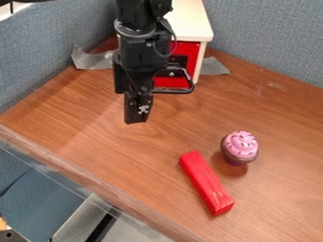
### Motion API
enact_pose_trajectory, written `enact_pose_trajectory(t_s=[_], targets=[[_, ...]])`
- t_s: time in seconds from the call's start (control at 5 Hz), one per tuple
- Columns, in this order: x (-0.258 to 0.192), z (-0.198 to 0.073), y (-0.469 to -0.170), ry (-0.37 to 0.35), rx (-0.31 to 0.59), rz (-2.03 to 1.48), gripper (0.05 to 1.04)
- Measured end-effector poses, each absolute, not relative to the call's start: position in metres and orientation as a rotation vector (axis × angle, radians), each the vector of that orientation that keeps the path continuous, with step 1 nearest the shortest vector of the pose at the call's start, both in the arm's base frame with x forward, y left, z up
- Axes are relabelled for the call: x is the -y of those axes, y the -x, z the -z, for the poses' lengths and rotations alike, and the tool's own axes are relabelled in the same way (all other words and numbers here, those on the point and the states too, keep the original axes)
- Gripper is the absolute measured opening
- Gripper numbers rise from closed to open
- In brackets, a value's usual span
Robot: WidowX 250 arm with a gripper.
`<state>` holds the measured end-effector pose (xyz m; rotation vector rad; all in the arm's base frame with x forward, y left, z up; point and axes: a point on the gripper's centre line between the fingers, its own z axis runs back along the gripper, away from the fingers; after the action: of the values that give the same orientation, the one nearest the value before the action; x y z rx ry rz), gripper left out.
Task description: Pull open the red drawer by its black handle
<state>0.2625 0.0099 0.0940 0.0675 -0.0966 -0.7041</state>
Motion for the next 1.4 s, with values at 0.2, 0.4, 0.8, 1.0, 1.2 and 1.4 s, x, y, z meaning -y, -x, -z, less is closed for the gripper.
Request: enact_pose_trajectory(t_s=[0.2, 0.4, 0.8, 1.0, 1.2, 1.4], targets=[[-0.01, -0.086, -0.261, -0.056, 0.067, 0.711, 0.999], [-0.01, -0.087, -0.271, -0.061, 0.07, 0.787, 0.999], [-0.011, -0.085, -0.297, -0.079, 0.085, 0.859, 0.999], [-0.01, -0.076, -0.312, -0.134, 0.13, 0.979, 0.999], [-0.009, -0.07, -0.323, -0.162, 0.18, 0.993, 0.999], [-0.01, -0.062, -0.332, -0.187, 0.206, 0.986, 0.999]])
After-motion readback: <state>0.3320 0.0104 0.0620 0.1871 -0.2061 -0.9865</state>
